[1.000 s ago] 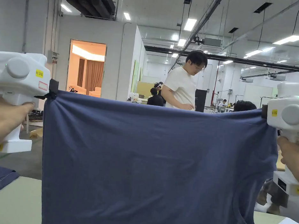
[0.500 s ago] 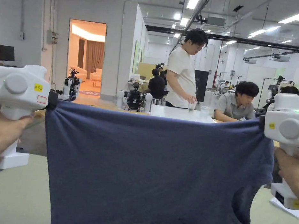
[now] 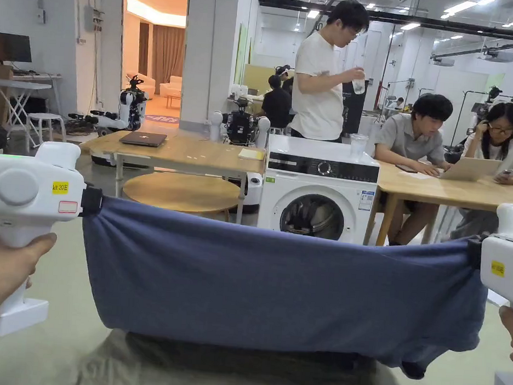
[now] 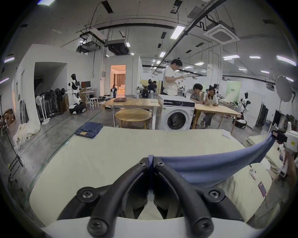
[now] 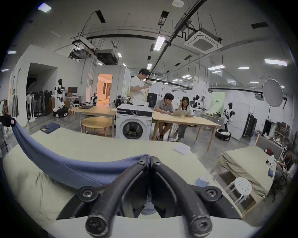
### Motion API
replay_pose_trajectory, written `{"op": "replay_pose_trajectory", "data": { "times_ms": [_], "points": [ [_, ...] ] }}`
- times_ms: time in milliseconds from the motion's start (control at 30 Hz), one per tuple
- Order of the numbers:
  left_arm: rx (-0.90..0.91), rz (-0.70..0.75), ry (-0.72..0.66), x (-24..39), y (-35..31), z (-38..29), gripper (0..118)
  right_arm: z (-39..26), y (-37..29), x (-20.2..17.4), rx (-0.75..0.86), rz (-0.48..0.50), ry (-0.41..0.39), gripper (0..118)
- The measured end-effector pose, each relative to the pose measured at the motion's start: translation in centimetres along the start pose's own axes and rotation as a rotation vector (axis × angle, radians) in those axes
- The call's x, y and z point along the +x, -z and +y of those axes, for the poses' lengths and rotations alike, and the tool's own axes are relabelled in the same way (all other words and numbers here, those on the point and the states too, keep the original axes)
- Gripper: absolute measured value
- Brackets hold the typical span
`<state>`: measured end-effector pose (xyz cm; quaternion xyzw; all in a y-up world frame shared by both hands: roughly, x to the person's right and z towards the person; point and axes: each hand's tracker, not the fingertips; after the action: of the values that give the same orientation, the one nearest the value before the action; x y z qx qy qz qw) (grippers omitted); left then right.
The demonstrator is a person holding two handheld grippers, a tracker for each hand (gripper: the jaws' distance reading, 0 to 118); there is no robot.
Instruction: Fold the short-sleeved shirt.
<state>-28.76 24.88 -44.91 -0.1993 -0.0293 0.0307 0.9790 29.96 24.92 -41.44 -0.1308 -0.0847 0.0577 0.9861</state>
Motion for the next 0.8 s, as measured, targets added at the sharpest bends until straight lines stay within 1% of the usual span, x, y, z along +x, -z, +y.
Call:
{"op": "replay_pose_trajectory", "data": {
  "times_ms": [200,400,567,700,800],
  "points": [
    [-0.029,-0.006,0.008,0.2,-2.8,-7.0,0,-6.2,-3.7,0.3,-0.060,0.005,-0.032,0],
    [-0.060,-0.004,-0.027,0.3,-5.5,-14.8,0,-12.5,-6.8,0.1,-0.130,0.016,-0.034,0],
    [-0.115,0.011,-0.057,0.4,-7.5,-21.2,0,-17.6,-9.4,-0.3,-0.189,0.043,-0.029,0],
    [-0.165,0.029,-0.050,0.4,-8.4,-24.8,0,-20.8,-10.4,-0.2,-0.233,0.038,-0.022,0],
    [-0.210,0.035,-0.053,0.3,-8.6,-27.2,0,-23.0,-10.7,-0.3,-0.288,0.036,-0.044,0]
  ]
}}
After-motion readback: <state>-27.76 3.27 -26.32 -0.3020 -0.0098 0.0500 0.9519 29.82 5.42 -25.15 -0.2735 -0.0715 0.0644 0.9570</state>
